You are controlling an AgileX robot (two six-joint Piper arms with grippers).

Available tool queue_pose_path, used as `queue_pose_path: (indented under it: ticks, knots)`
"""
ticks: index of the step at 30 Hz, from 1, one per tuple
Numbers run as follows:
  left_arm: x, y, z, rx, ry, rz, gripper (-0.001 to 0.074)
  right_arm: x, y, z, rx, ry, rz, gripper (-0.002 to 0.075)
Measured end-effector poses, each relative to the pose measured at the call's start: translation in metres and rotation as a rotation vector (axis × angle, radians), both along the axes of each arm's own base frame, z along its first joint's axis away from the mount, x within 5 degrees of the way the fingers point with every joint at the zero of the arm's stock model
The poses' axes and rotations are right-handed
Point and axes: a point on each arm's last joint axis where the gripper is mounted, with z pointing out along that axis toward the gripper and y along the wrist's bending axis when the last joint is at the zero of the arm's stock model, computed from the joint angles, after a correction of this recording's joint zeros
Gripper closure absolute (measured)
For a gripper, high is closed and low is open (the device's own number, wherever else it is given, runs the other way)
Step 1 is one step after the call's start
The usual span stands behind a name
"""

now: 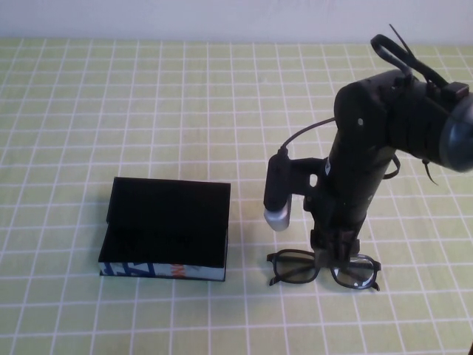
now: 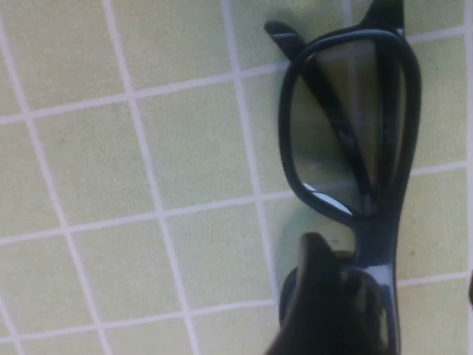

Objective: Return glasses to glasses case
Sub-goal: Pick up the glasses from the table

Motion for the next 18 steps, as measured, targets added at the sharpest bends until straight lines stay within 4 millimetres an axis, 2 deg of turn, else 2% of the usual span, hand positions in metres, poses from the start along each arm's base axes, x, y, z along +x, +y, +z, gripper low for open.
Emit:
queue_pose_path:
  ticks: [7,18]
  knots:
    - [0.0,0.0,0.0,0.0,0.0,0.0,0.0737,0.012,0.001,-0.008,-0.034,0.02,0.014,0.0349]
    - [0.0,0.0,0.0,0.0,0.0,0.0,0.0737,0.016,-0.001,-0.025,-0.062,0.069,0.024,0.0349]
